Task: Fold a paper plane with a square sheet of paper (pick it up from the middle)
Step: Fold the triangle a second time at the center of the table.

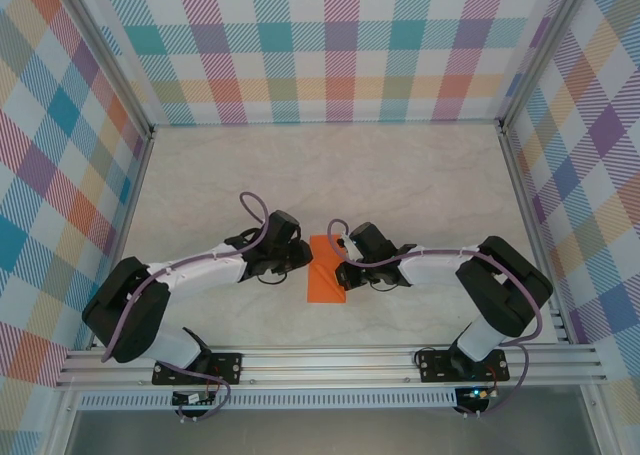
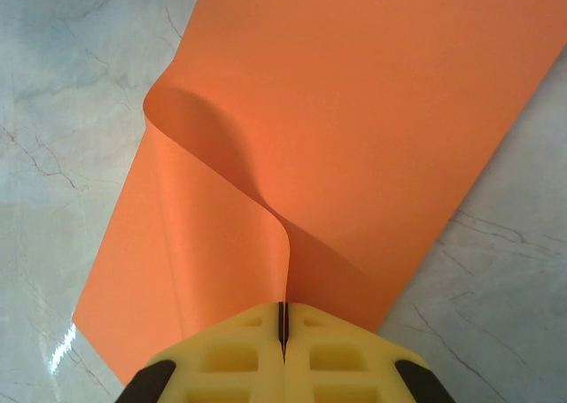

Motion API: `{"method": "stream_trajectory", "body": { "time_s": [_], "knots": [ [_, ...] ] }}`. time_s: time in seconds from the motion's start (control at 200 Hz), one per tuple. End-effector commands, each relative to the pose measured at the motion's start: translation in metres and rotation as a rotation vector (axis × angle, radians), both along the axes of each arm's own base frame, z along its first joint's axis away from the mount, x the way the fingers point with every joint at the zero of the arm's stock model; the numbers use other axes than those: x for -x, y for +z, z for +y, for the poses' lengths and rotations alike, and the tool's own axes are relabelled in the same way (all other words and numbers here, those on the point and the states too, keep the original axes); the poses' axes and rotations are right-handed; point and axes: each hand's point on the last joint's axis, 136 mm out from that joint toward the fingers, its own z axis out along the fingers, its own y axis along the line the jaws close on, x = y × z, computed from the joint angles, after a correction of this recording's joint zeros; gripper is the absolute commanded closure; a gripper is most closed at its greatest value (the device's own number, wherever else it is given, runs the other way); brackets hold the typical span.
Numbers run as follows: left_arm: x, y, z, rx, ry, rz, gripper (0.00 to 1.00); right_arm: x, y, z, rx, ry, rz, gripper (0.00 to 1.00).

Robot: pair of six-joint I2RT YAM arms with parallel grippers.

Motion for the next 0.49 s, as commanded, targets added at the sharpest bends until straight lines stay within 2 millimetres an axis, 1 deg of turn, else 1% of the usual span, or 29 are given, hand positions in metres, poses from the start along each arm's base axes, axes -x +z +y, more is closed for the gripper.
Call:
{"method": "stream_trajectory", "body": {
  "time_s": [0.0, 0.155, 0.22, 0.29, 0.415, 0.49],
  "knots": [
    [0.004, 0.013, -0.022, 0.117, -0.004, -0.01, 0.74, 0.004, -0.017, -0.009, 0.043, -0.018, 0.041, 0.97],
    [0.006, 0.005, -0.046, 0.194, -0.031, 0.016, 0.74, 0.004, -0.017, -0.009, 0.044, -0.02, 0.038, 0.97],
    [0.007, 0.0, -0.054, 0.199, -0.042, 0.027, 0.74, 0.004, -0.017, -0.008, 0.043, -0.018, 0.038, 0.97],
    [0.006, -0.007, -0.057, 0.193, -0.034, 0.038, 0.74, 0.003, -0.017, -0.008, 0.042, -0.019, 0.038, 0.97],
    [0.005, -0.019, -0.054, 0.192, 0.012, 0.052, 0.75, 0.003, -0.017, -0.008, 0.04, -0.022, 0.038, 0.98],
    [0.003, -0.021, -0.055, 0.21, 0.029, 0.041, 0.75, 0.003, -0.017, -0.008, 0.039, -0.02, 0.041, 0.98]
  ]
}}
